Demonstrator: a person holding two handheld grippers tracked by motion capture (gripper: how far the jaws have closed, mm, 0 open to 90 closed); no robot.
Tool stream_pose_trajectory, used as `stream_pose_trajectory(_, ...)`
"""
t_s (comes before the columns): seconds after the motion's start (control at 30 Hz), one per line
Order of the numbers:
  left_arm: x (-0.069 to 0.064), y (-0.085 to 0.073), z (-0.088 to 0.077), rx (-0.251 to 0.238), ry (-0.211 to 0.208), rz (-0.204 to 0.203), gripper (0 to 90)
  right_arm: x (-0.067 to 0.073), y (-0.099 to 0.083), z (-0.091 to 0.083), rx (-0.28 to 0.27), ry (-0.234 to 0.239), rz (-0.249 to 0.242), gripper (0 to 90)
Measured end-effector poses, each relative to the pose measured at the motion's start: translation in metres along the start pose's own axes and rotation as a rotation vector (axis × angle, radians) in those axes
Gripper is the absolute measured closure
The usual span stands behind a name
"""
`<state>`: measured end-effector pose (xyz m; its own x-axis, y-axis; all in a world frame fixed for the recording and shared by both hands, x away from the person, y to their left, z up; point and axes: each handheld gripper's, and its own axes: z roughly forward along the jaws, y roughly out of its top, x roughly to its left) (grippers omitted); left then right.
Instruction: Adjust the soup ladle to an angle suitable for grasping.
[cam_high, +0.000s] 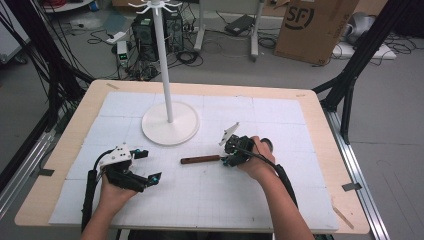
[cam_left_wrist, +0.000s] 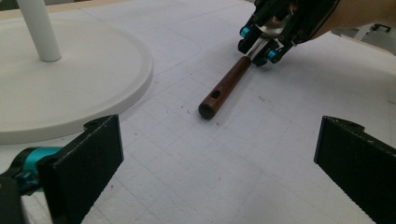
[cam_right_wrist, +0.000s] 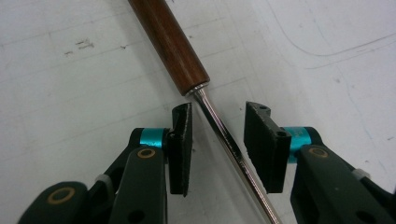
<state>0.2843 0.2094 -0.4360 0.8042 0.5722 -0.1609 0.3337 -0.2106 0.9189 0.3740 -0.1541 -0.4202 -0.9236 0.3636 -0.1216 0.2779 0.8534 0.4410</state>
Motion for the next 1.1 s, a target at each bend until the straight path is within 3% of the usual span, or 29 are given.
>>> stream_pose_trajectory(0.17, 0.000, 0.000, -0.001, -0.006, 0.001, -0.002, 1.8, -0.004, -0.002, 0.001, -0.009, 0.046, 0.019, 67.2)
stream_pose_trajectory(0.33, 0.000, 0.001, -0.001, -0.006, -0.003, -0.001, 1.8, -0.001, 0.000, 0.000, 0.003, 0.035, 0.027, 70.9)
stream_pose_trajectory(0.6, -0.001, 0.000, 0.000, -0.004, -0.008, -0.003, 1.9, 0.005, 0.000, -0.003, 0.021, 0.089, 0.028, 77.6)
stream_pose_trajectory(0.8, -0.001, 0.001, -0.001, -0.006, -0.009, -0.003, 2.5, 0.009, 0.000, -0.005, 0.027, 0.108, 0.031, 77.9)
stream_pose_trajectory(1.1, -0.001, 0.001, -0.001, -0.006, -0.010, 0.000, 2.5, 0.009, -0.002, -0.003, 0.011, 0.110, 0.081, 74.2)
